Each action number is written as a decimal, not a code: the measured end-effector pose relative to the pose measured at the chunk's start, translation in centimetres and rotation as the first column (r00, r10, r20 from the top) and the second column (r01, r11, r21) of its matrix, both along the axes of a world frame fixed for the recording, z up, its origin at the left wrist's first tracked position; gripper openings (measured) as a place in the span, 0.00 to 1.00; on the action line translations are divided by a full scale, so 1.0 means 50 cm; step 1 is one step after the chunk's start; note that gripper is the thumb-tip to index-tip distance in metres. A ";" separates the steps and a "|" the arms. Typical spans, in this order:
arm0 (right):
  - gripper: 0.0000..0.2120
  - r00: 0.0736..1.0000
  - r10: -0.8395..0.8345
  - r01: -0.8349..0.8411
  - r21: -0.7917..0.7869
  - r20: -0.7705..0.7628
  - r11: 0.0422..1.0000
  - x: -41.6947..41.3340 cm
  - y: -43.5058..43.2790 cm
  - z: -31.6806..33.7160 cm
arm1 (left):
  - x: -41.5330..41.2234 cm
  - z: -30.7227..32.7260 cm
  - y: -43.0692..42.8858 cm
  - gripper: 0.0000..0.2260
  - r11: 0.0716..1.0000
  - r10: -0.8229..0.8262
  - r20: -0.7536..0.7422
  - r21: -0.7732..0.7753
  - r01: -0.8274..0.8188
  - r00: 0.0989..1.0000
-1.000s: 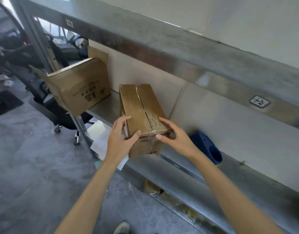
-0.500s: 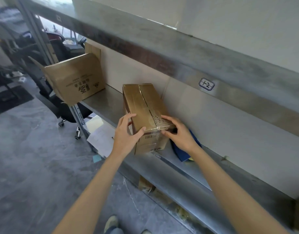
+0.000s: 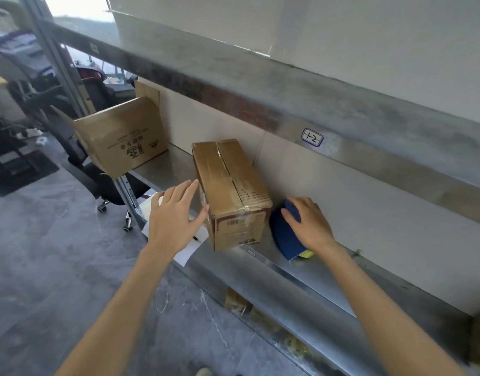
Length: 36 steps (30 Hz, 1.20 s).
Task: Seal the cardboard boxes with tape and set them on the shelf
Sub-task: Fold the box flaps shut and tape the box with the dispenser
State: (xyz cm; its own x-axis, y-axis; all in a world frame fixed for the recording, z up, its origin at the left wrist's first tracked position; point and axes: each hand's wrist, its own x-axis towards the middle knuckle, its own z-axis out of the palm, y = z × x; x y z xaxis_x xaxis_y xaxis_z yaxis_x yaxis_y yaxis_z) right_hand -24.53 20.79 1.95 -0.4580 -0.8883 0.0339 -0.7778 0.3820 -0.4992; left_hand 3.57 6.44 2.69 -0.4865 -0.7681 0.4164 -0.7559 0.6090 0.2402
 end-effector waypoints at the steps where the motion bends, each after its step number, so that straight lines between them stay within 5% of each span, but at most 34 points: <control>1: 0.24 1.000 -0.019 0.019 0.055 -0.007 0.998 -0.007 0.011 -0.015 | 0.004 -0.006 -0.001 0.30 1.000 0.011 0.050 -0.011 -0.011 0.999; 11: 0.36 0.989 -0.054 0.015 0.280 0.134 0.960 -0.008 0.035 -0.132 | 0.031 -0.033 0.023 0.32 1.000 0.006 0.227 0.006 -0.007 0.974; 21: 0.43 0.926 -0.036 -0.031 0.172 0.376 0.985 -0.060 0.013 -0.124 | 0.069 -0.046 0.038 0.31 0.999 -0.008 0.230 0.043 -0.002 0.973; 32: 0.56 0.946 -0.001 -0.117 0.343 0.325 0.932 -0.086 -0.031 -0.107 | 0.088 -0.044 0.032 0.30 0.999 -0.034 0.237 0.038 0.026 0.971; 36: 0.52 0.953 -0.029 -0.074 0.324 0.302 0.943 -0.073 -0.008 -0.108 | 0.091 -0.036 0.023 0.30 1.000 -0.028 0.210 0.020 0.024 0.977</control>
State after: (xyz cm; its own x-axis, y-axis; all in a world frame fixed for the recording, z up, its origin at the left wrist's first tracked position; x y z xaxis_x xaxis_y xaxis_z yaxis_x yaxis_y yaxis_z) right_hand -28.16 20.40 -3.47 -0.3804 -0.8359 -0.3956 -0.6227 0.5478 -0.5587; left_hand 8.14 7.57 0.88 -0.5814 -0.7605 0.2892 -0.7748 0.6260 0.0885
